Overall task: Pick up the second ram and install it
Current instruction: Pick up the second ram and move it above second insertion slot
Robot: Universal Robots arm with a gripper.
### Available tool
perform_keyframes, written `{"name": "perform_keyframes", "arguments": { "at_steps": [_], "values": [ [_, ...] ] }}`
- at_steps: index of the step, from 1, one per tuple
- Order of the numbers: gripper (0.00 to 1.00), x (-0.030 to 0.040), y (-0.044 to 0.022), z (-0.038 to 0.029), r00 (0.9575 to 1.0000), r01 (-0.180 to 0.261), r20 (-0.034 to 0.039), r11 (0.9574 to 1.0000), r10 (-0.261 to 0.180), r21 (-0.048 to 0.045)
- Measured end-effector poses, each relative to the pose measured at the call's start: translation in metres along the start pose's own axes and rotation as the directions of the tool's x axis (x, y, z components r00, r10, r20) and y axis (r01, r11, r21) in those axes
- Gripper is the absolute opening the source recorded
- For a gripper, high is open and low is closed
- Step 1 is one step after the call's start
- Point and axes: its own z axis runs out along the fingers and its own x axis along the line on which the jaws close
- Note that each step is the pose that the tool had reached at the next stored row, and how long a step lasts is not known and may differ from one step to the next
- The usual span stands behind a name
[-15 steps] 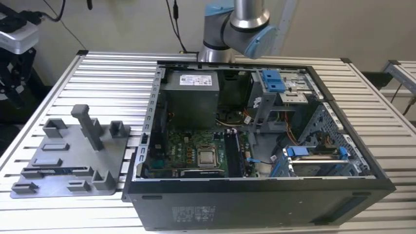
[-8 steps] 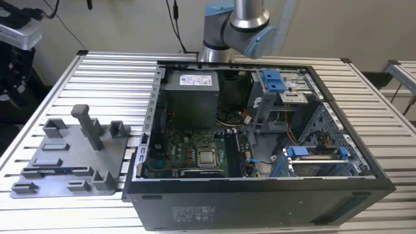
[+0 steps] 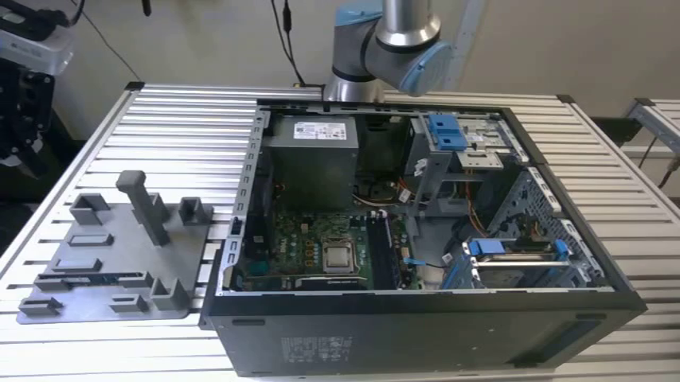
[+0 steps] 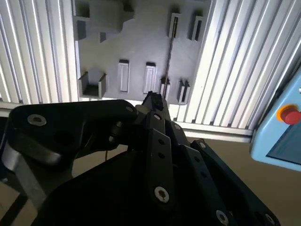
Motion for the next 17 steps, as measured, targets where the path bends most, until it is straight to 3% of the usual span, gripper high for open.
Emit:
{"name": "perform_keyframes", "arguments": {
  "at_steps": [4,9,13,17],
  "values": [
    [0.11,0.0000,0.0001,0.0012,0.9976,0.070,-0.0006,0.9976,-0.070,-0.0020],
    [0.11,0.0001,0.0000,0.0027,0.9871,0.160,-0.0005,0.9871,-0.160,-0.0029],
    [0.11,0.0001,0.0000,0.0036,0.9729,0.231,-0.0007,0.9729,-0.231,-0.0053],
    [0.11,0.0002,0.0000,0.0044,0.9537,0.301,-0.0007,0.9537,-0.301,-0.0068]
  ]
}}
